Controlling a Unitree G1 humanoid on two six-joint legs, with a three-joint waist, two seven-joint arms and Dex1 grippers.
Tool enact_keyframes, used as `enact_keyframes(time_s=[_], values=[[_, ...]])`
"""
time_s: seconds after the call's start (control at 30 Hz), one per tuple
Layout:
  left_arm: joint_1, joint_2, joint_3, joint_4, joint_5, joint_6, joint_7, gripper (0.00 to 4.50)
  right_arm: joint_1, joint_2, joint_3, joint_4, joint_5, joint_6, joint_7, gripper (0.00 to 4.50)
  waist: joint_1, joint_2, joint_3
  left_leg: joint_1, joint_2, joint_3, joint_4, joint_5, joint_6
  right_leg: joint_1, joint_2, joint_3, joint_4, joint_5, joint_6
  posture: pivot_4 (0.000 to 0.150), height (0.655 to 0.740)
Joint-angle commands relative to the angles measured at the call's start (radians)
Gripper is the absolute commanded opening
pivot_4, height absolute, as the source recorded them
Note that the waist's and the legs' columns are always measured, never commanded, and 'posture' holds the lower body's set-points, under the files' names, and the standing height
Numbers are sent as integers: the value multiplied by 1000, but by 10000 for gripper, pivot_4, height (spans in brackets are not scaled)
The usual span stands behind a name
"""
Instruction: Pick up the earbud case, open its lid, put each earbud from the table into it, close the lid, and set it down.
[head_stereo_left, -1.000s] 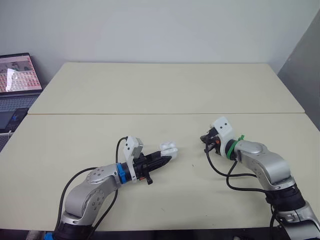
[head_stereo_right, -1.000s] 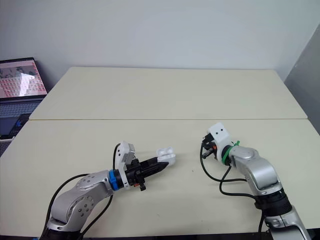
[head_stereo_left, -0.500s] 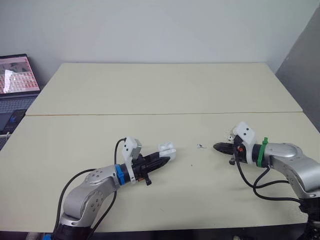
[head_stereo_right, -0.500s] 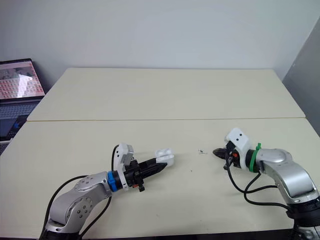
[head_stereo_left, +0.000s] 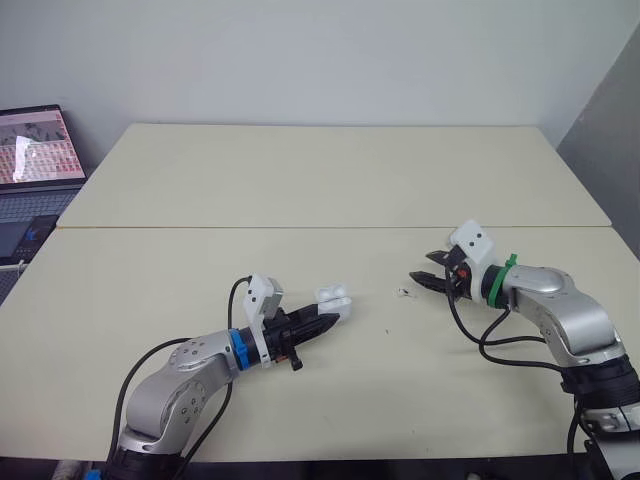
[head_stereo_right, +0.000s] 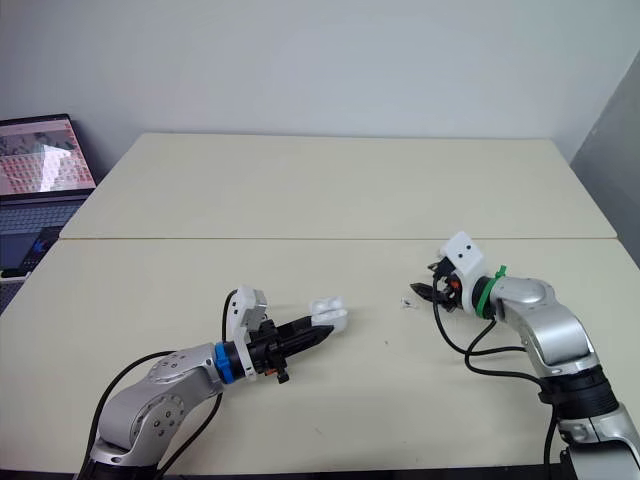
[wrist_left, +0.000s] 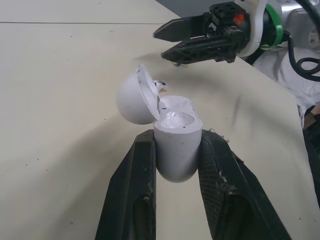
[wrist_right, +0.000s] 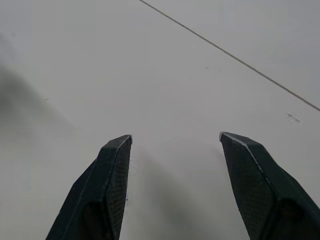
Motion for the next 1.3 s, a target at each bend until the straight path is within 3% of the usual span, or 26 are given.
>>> enact_keyframes(time_s=[0.03,0.87,1.1,1.3], values=[[-6,4,15,-27,-10,-22,0,7886,-18,-2,23,30,-50,-67,14,29965,0,0,0,0,0,0,0,0,0,0,0,0,0,0,0,1500,7400],[-13,10,17,-18,-8,-22,-6,7886,13,-38,25,-90,3,-15,178,29965,0,0,0,0,0,0,0,0,0,0,0,0,0,0,0,1500,7400],[-16,9,15,-16,-5,-24,-5,7886,-18,-112,103,-59,-64,-130,294,29965,0,0,0,0,0,0,0,0,0,0,0,0,0,0,0,1500,7400],[-11,9,18,-16,-4,-26,-3,7886,-44,-101,136,-2,-75,-213,366,29965,0,0,0,0,0,0,0,0,0,0,0,0,0,0,0,1500,7400]])
